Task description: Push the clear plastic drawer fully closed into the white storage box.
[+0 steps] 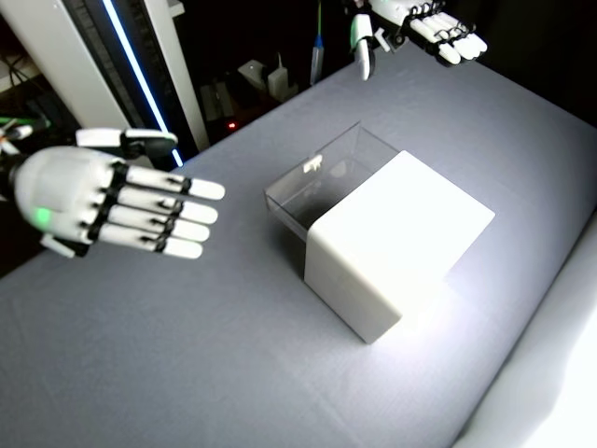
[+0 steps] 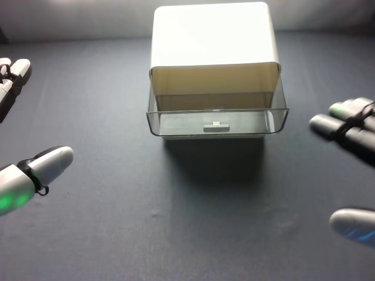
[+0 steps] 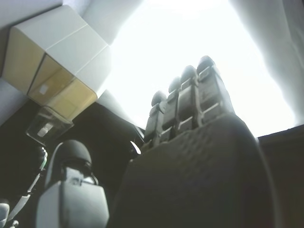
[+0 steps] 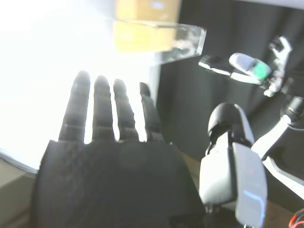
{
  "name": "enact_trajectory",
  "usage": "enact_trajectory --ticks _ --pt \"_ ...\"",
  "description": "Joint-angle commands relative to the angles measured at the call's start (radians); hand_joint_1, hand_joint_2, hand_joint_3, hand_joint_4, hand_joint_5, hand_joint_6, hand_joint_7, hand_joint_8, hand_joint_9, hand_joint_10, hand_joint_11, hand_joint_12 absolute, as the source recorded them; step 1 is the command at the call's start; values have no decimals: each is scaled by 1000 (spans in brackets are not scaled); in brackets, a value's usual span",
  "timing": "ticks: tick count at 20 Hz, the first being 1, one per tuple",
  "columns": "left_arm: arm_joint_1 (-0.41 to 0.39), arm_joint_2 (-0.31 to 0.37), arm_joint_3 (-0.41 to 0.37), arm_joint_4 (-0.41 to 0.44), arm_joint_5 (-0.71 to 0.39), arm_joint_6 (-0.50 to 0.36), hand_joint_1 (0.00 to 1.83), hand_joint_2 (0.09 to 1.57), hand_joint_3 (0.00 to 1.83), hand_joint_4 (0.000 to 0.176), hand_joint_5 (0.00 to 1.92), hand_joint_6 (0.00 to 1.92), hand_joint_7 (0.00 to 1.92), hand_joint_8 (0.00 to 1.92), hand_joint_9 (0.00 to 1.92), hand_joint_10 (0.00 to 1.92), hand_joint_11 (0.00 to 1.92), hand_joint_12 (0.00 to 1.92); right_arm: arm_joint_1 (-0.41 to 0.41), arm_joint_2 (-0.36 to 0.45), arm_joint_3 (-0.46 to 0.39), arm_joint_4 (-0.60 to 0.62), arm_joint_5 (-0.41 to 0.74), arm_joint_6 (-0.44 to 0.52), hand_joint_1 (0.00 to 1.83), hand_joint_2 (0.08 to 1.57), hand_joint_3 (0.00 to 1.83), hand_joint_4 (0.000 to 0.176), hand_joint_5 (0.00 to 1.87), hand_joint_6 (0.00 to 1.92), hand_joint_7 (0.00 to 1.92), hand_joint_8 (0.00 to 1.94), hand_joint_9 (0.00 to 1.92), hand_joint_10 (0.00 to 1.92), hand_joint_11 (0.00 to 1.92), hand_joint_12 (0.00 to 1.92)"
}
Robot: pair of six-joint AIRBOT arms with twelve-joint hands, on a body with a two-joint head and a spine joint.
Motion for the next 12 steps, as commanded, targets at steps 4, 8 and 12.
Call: enact_trajectory --ticks 4,8,12 --pt "-9 4 3 15 -124 -2 77 1147 17 25 0 0 0 0 0 0 0 0 69 -20 2 -107 -2 5 65 1178 16 115 45 0 0 0 0 0 0 0" --pt "-9 4 3 14 -124 -2 84 1126 5 46 0 0 0 0 0 0 0 0 126 -23 2 -199 -83 21 109 1160 1 129 52 4 0 0 0 0 0 0" --pt "-9 3 3 11 -124 -2 102 1109 0 60 0 0 0 0 0 0 0 0 186 -23 4 -293 -150 60 89 1118 0 174 13 0 0 0 0 0 0 0"
